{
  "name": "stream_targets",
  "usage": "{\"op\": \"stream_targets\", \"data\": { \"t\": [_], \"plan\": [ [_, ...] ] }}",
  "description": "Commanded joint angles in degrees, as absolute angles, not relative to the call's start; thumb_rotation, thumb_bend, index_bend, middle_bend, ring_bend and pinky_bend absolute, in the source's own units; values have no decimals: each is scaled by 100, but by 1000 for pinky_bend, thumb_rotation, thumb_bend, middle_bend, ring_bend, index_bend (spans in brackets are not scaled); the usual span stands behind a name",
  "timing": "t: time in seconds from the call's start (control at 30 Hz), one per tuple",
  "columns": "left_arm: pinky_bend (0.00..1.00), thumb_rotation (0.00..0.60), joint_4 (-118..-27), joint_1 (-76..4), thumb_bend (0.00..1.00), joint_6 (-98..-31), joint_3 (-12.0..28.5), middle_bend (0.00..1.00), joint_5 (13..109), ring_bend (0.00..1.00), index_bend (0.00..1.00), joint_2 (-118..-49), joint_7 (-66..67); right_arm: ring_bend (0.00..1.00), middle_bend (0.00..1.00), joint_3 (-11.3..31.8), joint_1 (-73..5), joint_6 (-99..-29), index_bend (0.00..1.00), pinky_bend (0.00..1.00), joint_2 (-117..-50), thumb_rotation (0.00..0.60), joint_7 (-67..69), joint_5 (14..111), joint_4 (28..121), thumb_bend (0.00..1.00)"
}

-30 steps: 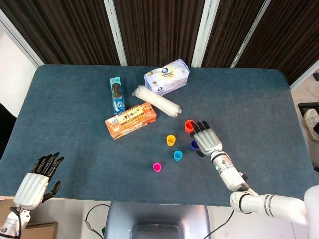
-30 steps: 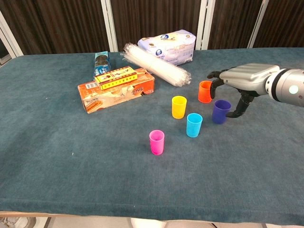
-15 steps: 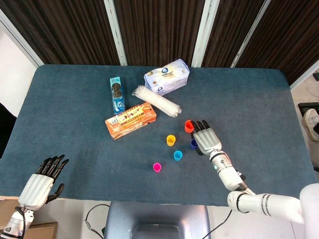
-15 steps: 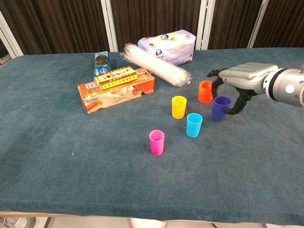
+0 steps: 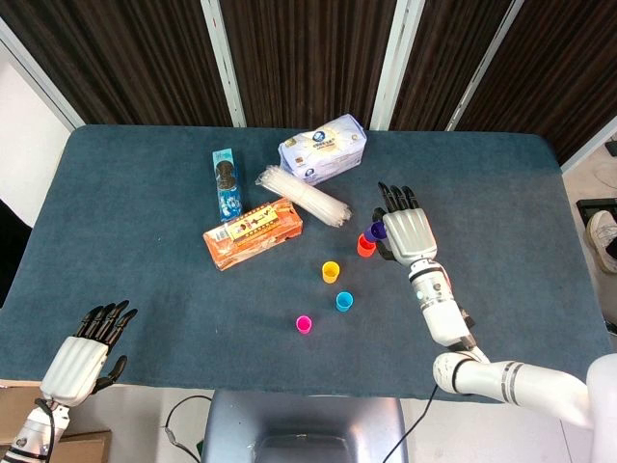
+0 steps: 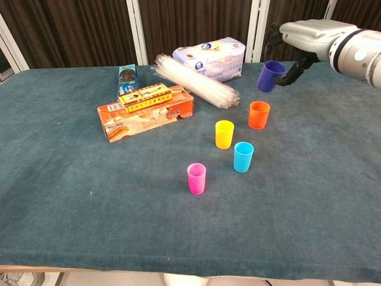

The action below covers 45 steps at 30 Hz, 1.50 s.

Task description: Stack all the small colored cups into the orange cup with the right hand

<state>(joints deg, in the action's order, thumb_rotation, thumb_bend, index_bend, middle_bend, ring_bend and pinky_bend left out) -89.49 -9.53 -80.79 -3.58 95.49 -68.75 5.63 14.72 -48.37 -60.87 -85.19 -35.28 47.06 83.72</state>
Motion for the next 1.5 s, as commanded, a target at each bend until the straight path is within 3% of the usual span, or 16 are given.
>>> {"op": "stream_targets", "data": {
  "t": [0.03, 0.5, 0.57, 0.6, 0.63, 0.7, 0.73, 0.97, 1.07, 1.27, 1.5],
  "plan": [
    [100, 600, -8951, -946, 443, -8103, -350, 0, 9543, 0, 0, -6875, 567, 0, 39, 1498, -4969, -5976, 588, 0, -8751, 600, -3661, 4511, 8083, 490],
    [99, 600, -8939, -930, 443, -8152, -317, 0, 9484, 0, 0, -6848, 532, 0, 50, 1391, -5082, -5603, 571, 0, -9219, 600, -3459, 4587, 7270, 491],
    [99, 600, -8927, -923, 443, -8175, -278, 0, 9433, 0, 0, -6860, 555, 0, 52, 1373, -5122, -5458, 499, 0, -9291, 600, -3541, 4438, 7168, 490],
    [99, 600, -8919, -917, 443, -8192, -264, 0, 9420, 0, 0, -6870, 583, 0, 48, 1369, -5136, -5398, 395, 0, -9294, 600, -3593, 4352, 7163, 490],
    [99, 600, -8914, -910, 443, -8206, -254, 0, 9408, 0, 0, -6881, 605, 0, 37, 1364, -5145, -5337, 220, 0, -9278, 600, -3632, 4275, 7188, 490],
    [99, 600, -8912, -900, 444, -8229, -245, 0, 9397, 0, 0, -6889, 615, 0, 16, 1350, -5150, -5319, 31, 0, -9229, 600, -3698, 4206, 7282, 490],
    [99, 600, -8912, -898, 445, -8234, -243, 0, 9397, 0, 0, -6889, 614, 0, 8, 1335, -5142, -5312, 1, 0, -9197, 600, -3699, 4216, 7340, 490],
    [99, 600, -8929, -898, 443, -8252, -265, 0, 9442, 0, 0, -6865, 561, 0, 0, 1221, -4999, -5370, 7, 0, -8821, 600, -3417, 4663, 8208, 491],
    [100, 600, -8934, -901, 443, -8254, -272, 0, 9458, 0, 0, -6860, 543, 0, 0, 1134, -5040, -5351, 69, 0, -8813, 600, -3513, 4730, 8398, 490],
    [99, 600, -8935, -889, 443, -8297, -272, 0, 9474, 0, 0, -6833, 492, 0, 0, 1058, -5284, -5287, 204, 0, -9216, 600, -3893, 4508, 8166, 490],
    [99, 600, -8935, -856, 442, -8372, -262, 0, 9469, 0, 0, -6777, 398, 0, 0, 1034, -5466, -5172, 267, 0, -9567, 600, -4094, 4149, 7816, 490]
  ]
}}
